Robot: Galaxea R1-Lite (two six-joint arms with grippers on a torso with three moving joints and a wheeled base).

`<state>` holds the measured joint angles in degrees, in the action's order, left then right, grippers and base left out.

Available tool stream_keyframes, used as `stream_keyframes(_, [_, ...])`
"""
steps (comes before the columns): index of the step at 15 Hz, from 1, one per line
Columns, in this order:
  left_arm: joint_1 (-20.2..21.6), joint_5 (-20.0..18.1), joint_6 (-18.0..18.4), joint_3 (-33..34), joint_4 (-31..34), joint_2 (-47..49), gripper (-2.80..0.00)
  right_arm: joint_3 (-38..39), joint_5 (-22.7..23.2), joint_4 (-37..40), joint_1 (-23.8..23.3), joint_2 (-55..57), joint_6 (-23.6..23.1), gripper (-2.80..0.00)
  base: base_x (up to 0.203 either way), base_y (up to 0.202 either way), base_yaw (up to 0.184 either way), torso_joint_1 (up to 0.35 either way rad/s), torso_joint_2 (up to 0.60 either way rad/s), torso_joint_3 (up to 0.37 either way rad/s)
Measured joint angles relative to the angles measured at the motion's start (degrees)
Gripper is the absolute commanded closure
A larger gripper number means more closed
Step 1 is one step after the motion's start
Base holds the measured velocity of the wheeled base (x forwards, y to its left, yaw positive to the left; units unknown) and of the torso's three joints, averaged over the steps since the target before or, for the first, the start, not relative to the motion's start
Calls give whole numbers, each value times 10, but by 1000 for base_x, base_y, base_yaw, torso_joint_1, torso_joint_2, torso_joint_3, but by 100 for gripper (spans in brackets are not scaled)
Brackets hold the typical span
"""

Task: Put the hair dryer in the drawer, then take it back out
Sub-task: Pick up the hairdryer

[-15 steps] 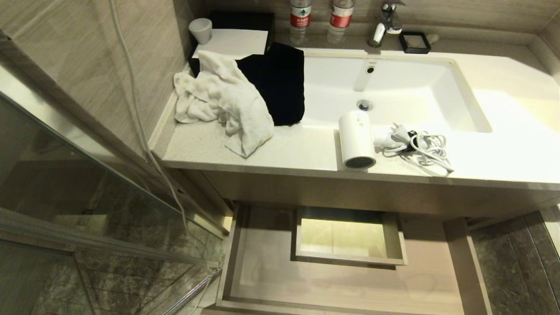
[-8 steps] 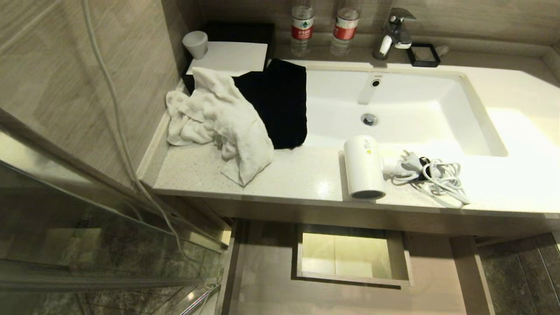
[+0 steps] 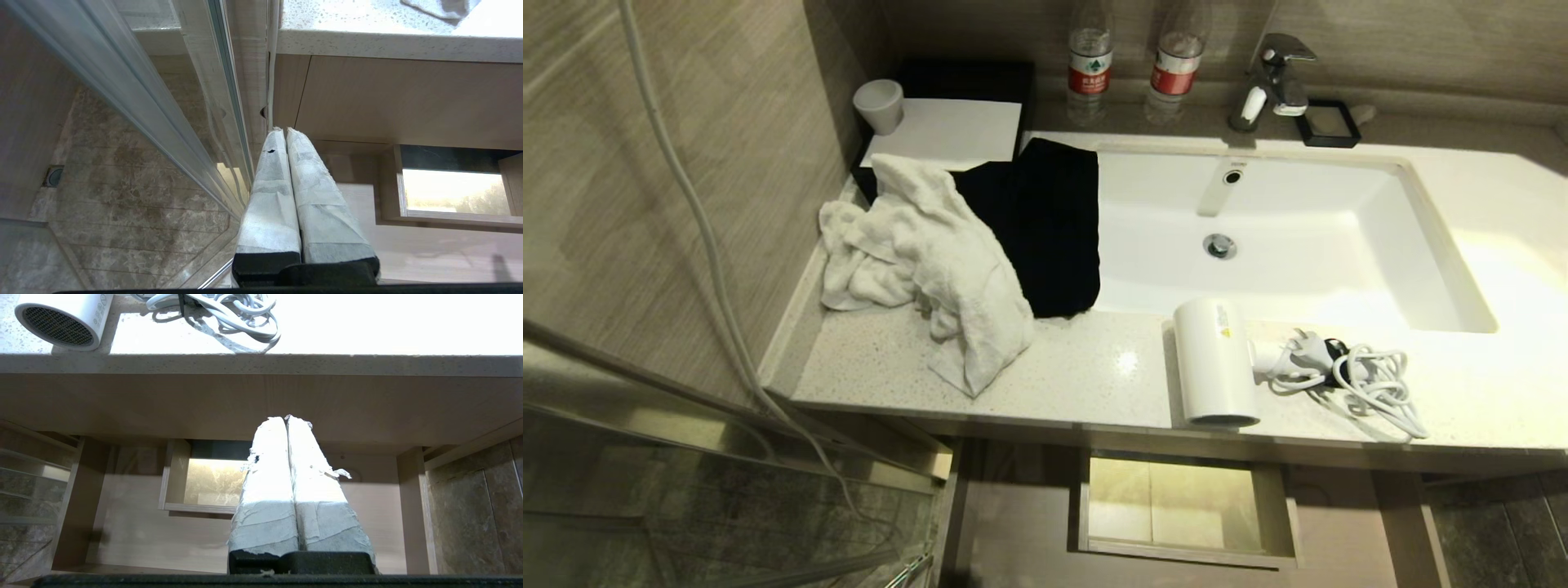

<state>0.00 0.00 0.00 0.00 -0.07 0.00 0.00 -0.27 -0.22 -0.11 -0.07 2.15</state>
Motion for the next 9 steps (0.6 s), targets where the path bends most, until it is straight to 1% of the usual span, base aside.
stream_keyframes(7, [0,0,0,0,0,0,0,-5,3,-6,0,0,-9,0,0,0,0,0,0,0])
stream_keyframes(9, [0,0,0,0,0,0,0,-69,6,19,0,5,-10,0,0,0,0,0,0,0])
